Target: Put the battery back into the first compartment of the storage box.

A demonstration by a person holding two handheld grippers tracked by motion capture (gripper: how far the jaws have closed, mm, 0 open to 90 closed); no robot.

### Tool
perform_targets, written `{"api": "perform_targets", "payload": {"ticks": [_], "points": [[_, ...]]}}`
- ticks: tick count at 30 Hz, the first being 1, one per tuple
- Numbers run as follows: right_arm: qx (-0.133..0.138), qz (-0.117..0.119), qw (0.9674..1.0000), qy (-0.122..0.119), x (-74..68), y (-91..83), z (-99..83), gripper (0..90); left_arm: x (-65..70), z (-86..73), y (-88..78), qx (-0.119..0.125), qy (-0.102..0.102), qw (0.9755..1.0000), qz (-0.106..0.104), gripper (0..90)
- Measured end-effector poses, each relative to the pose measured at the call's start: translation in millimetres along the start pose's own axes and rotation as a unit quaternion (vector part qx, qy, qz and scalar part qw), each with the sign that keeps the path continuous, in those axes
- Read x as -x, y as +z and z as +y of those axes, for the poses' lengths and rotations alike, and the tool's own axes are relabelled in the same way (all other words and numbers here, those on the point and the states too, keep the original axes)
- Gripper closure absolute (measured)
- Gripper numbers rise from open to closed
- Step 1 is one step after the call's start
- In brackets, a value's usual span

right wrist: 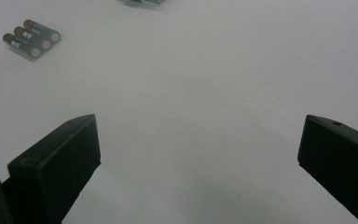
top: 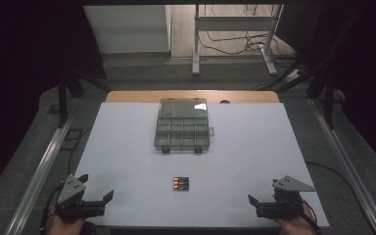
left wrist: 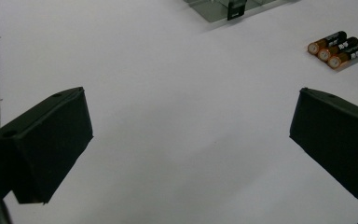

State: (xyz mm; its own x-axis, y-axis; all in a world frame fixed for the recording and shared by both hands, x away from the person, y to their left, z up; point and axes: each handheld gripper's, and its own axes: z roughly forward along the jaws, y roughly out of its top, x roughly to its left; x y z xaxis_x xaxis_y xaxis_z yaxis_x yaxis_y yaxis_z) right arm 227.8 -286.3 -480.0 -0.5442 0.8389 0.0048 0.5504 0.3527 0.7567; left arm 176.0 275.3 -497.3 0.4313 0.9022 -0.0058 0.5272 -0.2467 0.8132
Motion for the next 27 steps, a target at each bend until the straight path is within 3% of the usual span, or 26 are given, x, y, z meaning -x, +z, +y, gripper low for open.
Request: {"api": "perform_targets", "payload": {"ticks": [9,18,27], "points": [[-0.006,0.006,1.0,0.001,0.7,2.0,0.9,0.0,-2.5,-0.1,0.9,-0.007,-0.019,0.9998,0.008,3.8],[-0.018,0.012,0.9997,-0.007,-0.5,4.5,2.1,0.0,-2.1,-0.8,0.1,0.0,-0.013,0.9999,0.002,3.4],[-0.018,0.017,0.9995,-0.02,-3.5,8.8,4.9,0.0,0.2,0.4,2.1,-0.011,0.005,0.9999,-0.001,1.8]]}}
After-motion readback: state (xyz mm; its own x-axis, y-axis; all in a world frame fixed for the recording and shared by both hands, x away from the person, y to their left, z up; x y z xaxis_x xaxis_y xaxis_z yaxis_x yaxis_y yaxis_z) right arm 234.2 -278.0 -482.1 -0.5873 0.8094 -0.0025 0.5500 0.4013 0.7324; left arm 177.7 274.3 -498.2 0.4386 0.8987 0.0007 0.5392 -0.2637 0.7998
